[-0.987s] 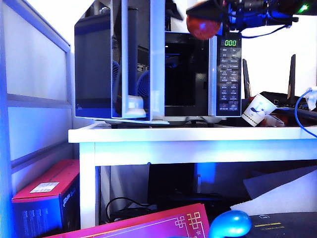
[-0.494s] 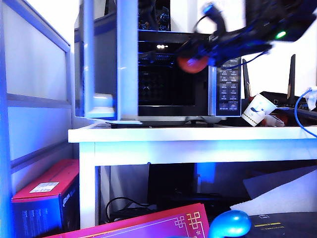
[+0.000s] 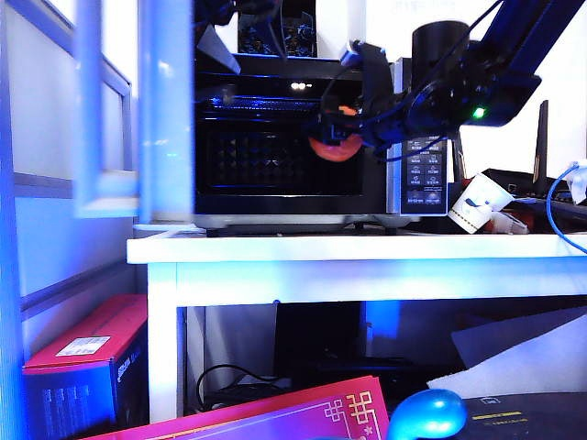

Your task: Open the microwave door, place the orange inside the microwave, then close the microwave door.

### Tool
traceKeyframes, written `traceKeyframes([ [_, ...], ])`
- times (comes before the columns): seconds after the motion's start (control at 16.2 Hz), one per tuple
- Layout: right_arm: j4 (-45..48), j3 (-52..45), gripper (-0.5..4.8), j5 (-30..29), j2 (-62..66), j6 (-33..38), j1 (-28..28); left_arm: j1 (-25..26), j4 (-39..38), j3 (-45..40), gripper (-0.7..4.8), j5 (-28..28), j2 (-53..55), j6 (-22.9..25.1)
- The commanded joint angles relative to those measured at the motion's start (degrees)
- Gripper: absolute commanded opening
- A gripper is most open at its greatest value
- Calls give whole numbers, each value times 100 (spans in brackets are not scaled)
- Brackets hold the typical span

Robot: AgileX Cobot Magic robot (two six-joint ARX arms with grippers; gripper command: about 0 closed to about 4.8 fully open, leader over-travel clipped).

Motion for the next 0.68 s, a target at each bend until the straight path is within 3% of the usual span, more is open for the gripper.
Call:
traceKeyframes([
  [0.06, 138, 85, 299, 35, 39, -9, 46, -7, 109, 9, 479, 236, -50, -11],
  [0.19, -186, 577, 310, 31, 238, -4, 63, -7, 118, 9, 479, 531, -61, -11],
  [0.68, -643, 2094, 310, 138, 1408, 9, 175, -7, 136, 9, 479, 544, -129, -7],
])
